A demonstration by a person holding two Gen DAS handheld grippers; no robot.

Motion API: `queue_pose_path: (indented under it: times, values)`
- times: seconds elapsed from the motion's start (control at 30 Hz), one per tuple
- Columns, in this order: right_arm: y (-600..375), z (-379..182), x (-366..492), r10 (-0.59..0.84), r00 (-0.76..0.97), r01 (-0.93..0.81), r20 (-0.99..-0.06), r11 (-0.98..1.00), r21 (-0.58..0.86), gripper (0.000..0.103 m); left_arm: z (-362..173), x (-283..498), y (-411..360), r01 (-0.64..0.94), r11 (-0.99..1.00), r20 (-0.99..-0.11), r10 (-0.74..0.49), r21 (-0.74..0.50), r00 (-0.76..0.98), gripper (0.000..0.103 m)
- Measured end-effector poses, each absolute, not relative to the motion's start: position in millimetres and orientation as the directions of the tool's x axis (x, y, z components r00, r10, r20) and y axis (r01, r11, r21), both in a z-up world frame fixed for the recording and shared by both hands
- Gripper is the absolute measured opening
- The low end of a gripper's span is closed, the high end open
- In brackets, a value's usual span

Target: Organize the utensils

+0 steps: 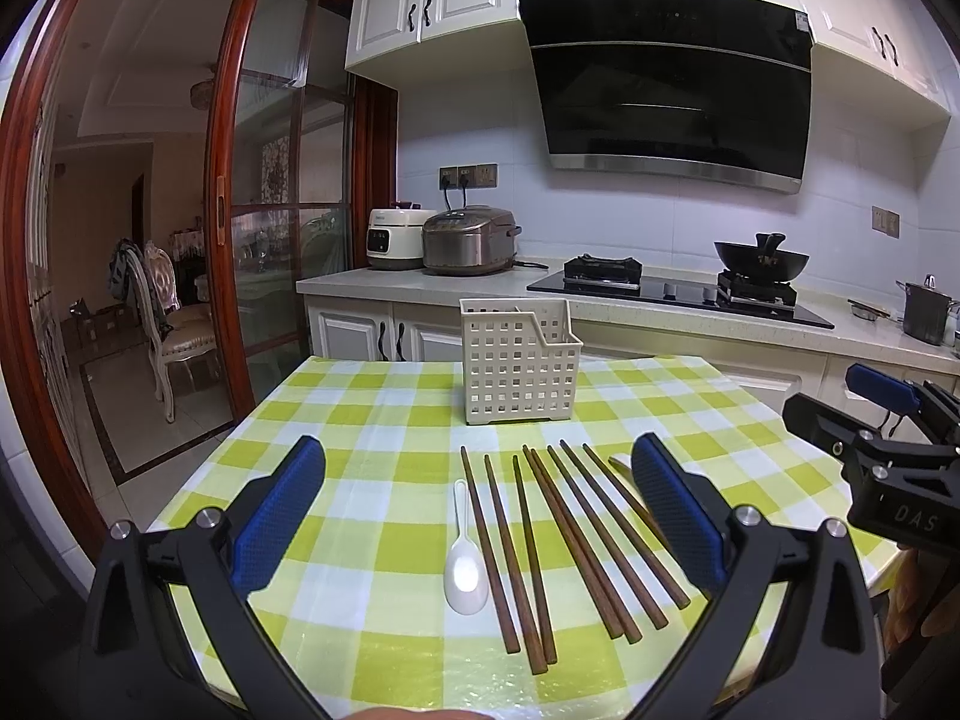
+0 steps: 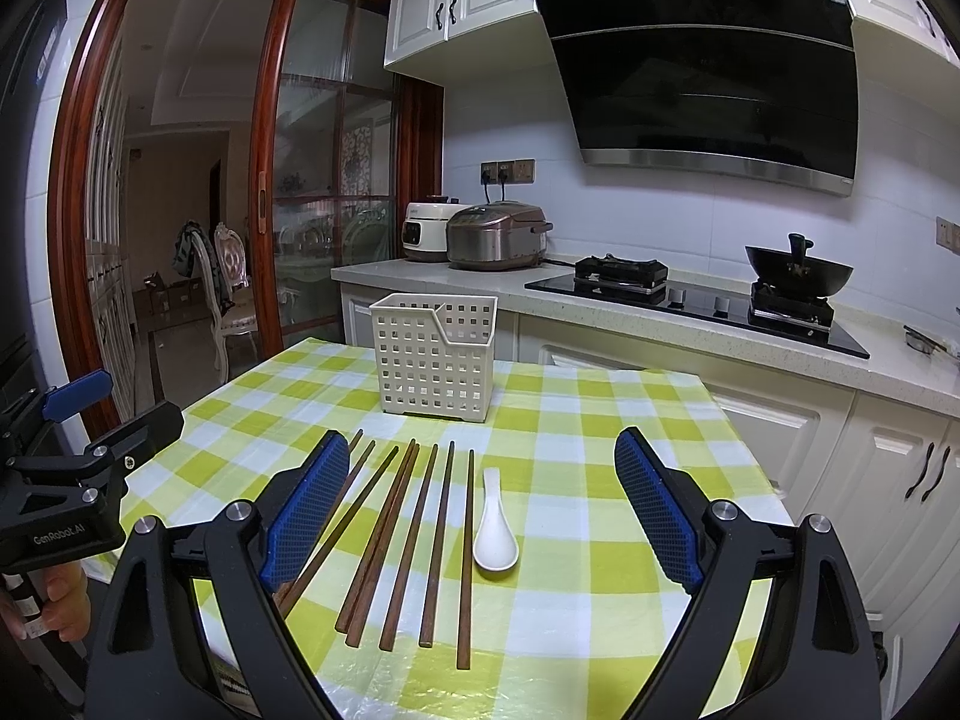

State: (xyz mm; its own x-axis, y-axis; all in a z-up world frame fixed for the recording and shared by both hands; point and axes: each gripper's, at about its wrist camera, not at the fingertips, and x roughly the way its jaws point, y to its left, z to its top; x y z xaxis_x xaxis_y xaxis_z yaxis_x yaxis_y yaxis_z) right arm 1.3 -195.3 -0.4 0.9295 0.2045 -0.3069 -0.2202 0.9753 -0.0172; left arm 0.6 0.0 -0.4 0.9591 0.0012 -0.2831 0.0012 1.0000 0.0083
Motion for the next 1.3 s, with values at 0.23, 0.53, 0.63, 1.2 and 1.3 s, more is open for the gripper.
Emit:
queue_pose_path:
  times: [0.23,0.53,0.63,1.2,1.3]
  values:
    - [-198.3,-5.4,8.8,0.189,0.923,-0.204,-0.336,0.979,-0.010,0.085,-5.0,9.4,1.5,0.009,1.000,-0.324,-0.010,-0.003,0.946,0.099]
    - [-203.4,-31.3,52.4,0.175,0.866,-0.194,-0.468,0.981,0.008,0.085,-24.4,34.8,6.3,0.004,1.000,-0.448,-0.009,-0.013,0.894,0.099]
    - [-201.9,-44.9,77.4,0.165,0.835,-0.191,-0.524,0.982,0.004,0.085,-35.7,47.9,9.0,-0.019,1.000,-0.487,0.016,-0.001,0.873,0.099]
    - [-173.4,-100.5,205.9,0.244,0.573,-0.336,-0.783,0.941,0.047,0.055,-80.0,153.8,17.2,0.103,0.992,-0.761,-0.012,0.072,0.648,0.099]
    - [-173.0,-104.6,215.7,0.243,0.540,-0.337,-0.806,0.940,0.057,0.049,-85.4,172.6,20.4,0.113,0.993,-0.812,-0.053,0.017,0.581,0.099]
